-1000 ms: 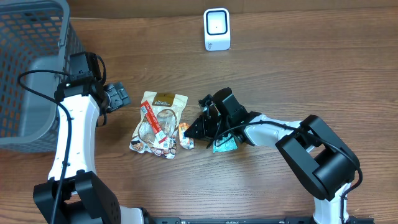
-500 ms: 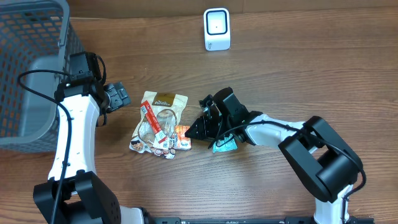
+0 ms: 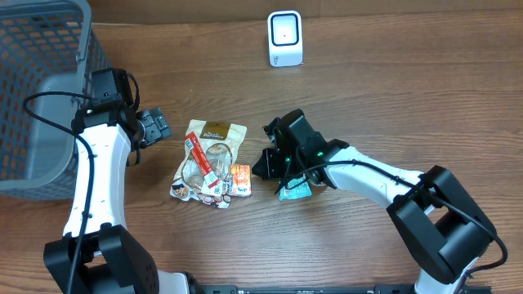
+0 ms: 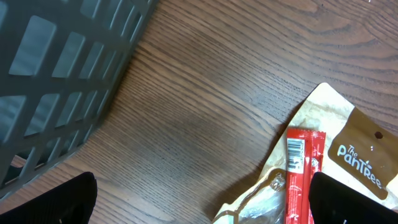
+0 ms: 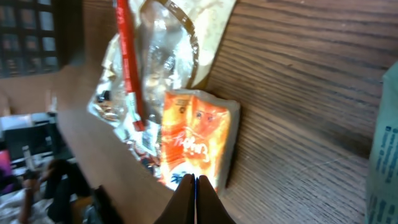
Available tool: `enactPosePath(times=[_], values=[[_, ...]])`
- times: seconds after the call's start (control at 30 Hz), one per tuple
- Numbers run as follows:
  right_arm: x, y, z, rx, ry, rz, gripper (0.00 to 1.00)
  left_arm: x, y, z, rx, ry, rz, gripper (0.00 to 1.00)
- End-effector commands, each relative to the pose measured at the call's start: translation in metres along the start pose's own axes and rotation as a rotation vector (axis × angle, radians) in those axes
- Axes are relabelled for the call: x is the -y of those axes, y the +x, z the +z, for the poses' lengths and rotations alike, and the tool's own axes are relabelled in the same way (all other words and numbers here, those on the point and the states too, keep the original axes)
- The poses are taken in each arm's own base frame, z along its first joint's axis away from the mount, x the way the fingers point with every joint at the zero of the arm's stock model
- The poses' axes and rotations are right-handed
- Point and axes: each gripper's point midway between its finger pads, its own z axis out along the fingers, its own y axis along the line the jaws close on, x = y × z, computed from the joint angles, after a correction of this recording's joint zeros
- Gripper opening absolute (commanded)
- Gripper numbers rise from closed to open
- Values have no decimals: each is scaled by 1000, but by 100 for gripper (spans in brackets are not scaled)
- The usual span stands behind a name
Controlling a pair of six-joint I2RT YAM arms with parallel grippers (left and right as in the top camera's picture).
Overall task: Scan the item barcode
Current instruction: 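Open the right gripper and raise it off the orange pack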
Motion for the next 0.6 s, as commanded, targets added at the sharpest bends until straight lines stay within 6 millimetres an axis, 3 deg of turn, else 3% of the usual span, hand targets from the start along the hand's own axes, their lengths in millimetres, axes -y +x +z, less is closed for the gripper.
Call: enactPosePath(times=[0.0,0.23,0.57], values=[[-14,-9,-2,68,35,-72,4,-1,-3,-4,16,-9,11,100],[-21,-5,6,84,49,-104,4,-1,-3,-4,16,-9,11,100],[-8,-2,29,60,35,-69,4,-1,-3,-4,16,-9,11,100]])
